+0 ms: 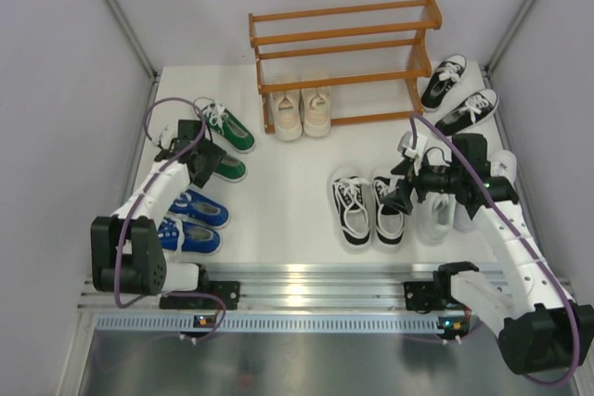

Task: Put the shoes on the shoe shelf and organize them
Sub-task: Pick up the shoe at the center of the board.

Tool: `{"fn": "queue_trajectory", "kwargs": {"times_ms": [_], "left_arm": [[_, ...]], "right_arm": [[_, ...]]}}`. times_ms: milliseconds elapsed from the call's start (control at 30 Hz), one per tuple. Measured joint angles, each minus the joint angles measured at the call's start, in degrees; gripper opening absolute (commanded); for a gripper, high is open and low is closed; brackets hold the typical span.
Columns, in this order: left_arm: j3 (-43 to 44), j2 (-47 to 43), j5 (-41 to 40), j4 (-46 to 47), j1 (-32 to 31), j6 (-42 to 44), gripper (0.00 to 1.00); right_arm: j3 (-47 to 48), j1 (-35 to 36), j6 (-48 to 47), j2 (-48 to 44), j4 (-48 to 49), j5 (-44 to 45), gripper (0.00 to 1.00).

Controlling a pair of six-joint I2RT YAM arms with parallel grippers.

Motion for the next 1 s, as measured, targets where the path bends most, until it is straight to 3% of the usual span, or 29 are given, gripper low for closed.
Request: {"fn": "queue_trajectory", "kwargs": {"times_ms": [167, 433, 467, 533, 667, 733, 867, 1000], "left_arm": [[0.7, 6.3, 1.2, 3.3, 1.0, 1.2, 0.64], [1.5, 13.5, 2.4, 7.5, 2.0, 2.3, 0.64], [1.6, 14.0, 2.5, 8.0, 2.1, 2.6, 0.61], [1.8, 15.1, 2.9, 9.2, 2.3, 3.0, 0.29], [2.2, 16.2, 3.3, 9.8, 2.7, 5.5, 0.05], [2.2, 16.1, 3.5, 9.7, 2.8, 6.4, 0.00], [1.6, 13.7, 6.6, 9.6, 3.1, 9.1, 0.00], [-2.6, 4.1, 11.5, 9.4, 3.1, 10.4, 0.00]], "right_arm": [[0.0, -0.3, -0.3, 0.0, 0.0, -0.1, 0.87], [0.0, -0.9, -0.5, 0.1, 0.0, -0.2, 0.87], [0.0, -0.9, -0.5, 0.1, 0.0, -0.2, 0.87], [0.0, -1.0, -0.7, 0.2, 0.0, -0.2, 0.87], [-0.3, -1.0, -1.0, 0.2, 0.1, -0.3, 0.87], [-0.5, -1.0, -1.3, 0.2, -0.2, -0.3, 0.87], [-0.5, -1.0, -3.3, 0.2, -0.9, -1.2, 0.88], [-0.5, -1.0, -10.5, 0.2, -4.9, -4.8, 0.88]]}}
